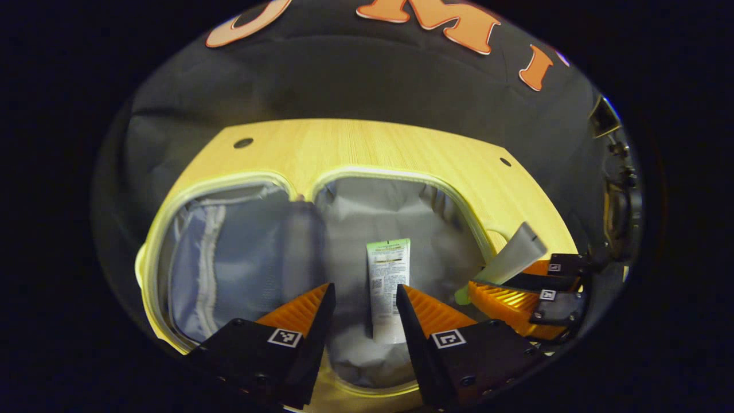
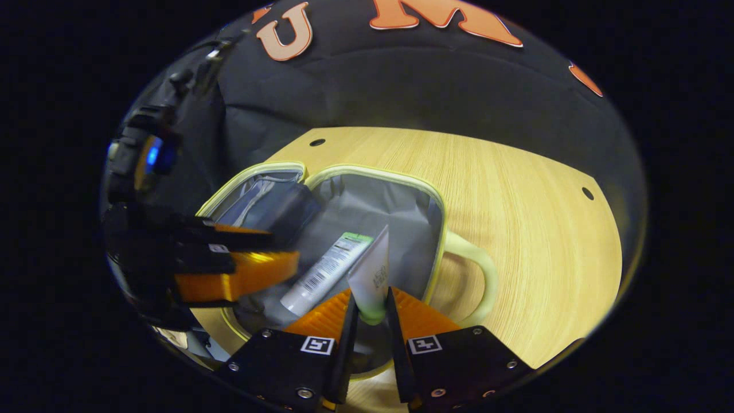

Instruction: First open the suitcase, pack the skin care products into it, and then close the suitcase.

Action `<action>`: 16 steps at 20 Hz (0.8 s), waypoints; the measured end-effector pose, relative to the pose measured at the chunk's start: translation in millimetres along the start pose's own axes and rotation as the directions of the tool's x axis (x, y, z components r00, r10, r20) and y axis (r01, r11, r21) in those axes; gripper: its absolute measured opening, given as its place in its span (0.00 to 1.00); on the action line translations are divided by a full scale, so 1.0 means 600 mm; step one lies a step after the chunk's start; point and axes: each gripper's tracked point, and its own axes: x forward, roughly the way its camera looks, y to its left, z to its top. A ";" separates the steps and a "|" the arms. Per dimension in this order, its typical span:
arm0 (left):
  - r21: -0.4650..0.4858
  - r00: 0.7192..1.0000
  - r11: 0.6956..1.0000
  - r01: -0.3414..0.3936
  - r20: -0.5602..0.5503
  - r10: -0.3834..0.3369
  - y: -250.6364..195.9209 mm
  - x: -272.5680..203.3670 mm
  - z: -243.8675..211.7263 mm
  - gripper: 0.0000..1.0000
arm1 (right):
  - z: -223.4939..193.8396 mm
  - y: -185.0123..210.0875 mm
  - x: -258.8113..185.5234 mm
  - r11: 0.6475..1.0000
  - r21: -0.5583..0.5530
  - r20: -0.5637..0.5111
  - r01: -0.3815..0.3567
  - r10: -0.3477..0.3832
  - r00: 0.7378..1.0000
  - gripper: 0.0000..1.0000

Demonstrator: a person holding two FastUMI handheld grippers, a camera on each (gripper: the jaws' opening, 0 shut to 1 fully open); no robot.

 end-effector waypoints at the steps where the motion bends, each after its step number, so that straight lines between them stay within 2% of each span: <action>1: -0.006 0.999 1.000 -0.016 0.030 0.017 0.012 -0.022 0.016 0.69 | -0.006 0.005 0.012 1.000 0.007 -0.020 -0.001 0.001 1.000 0.33; 4: -0.033 0.991 0.997 -0.071 0.113 0.075 0.074 -0.071 0.051 0.87 | -0.009 0.006 0.023 1.000 0.018 -0.042 0.007 -0.007 0.999 0.33; 8: -0.105 0.976 0.978 -0.179 0.106 0.190 0.200 -0.135 0.054 0.89 | -0.018 0.015 0.047 1.000 -0.012 -0.078 0.021 -0.022 0.997 0.33; 11: -0.182 0.956 0.951 -0.251 0.106 0.273 0.320 -0.180 0.036 0.89 | -0.013 0.013 0.056 0.998 0.038 -0.087 0.043 -0.039 0.995 0.33; 14: -0.309 0.935 0.908 -0.284 0.122 0.334 0.428 -0.214 0.025 0.89 | -0.013 0.009 0.061 0.995 0.079 -0.107 0.056 -0.047 0.993 0.34; 16: -0.404 0.905 0.870 -0.282 0.190 0.381 0.495 -0.233 0.034 0.89 | -0.013 0.006 0.059 0.994 0.079 -0.101 0.071 -0.063 0.993 0.33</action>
